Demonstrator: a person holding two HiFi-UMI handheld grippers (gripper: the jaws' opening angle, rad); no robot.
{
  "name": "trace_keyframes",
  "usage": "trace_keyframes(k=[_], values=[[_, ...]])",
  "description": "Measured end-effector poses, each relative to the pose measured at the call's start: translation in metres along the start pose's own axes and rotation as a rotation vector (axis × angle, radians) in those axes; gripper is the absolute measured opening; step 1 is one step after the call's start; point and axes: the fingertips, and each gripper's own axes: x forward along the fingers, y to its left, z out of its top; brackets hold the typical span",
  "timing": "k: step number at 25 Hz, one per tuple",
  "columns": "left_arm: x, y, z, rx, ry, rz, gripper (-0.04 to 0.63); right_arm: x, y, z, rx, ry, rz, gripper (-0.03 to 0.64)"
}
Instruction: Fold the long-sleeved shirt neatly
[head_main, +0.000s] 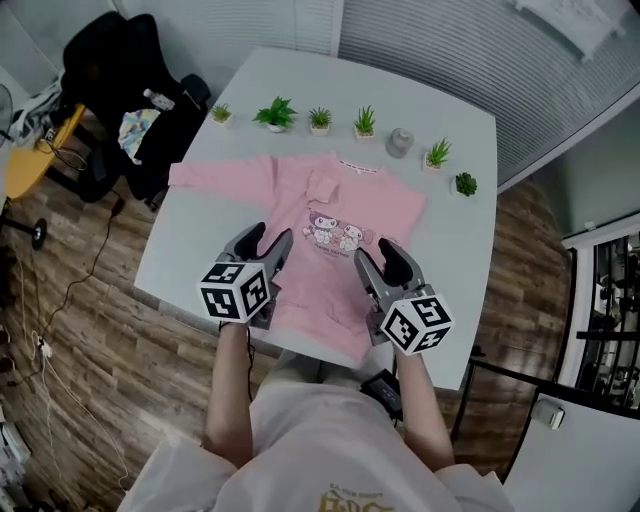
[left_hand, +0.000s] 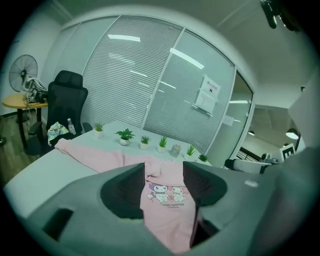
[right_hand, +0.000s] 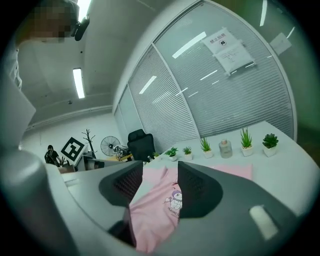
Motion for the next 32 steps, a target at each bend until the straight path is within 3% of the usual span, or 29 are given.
trace_keyframes(k=[9, 14, 19, 29, 32], values=[[-0.041, -0.009, -0.012, 0.061, 0.010, 0.089, 0.216, -0.034, 0.018, 0.002, 0.046, -0.035, 0.051, 0.221], [-0.059, 0.000, 0.002, 0.022, -0.042, 0.109, 0.210, -0.039, 0.035, 0.007, 0.068, -0.056, 0.081, 0.221], [-0.069, 0.010, 0.020, 0.032, -0.062, 0.119, 0.211, -0.033, 0.046, 0.014, 0.083, -0.074, 0.095, 0.221], [-0.067, 0.093, 0.038, -0.004, -0.066, 0.151, 0.210, 0.021, 0.061, 0.004, 0.081, -0.049, 0.032, 0.221], [-0.059, 0.132, 0.037, 0.037, -0.016, 0.180, 0.210, 0.052, 0.070, -0.003, 0.066, -0.027, 0.006, 0.220]])
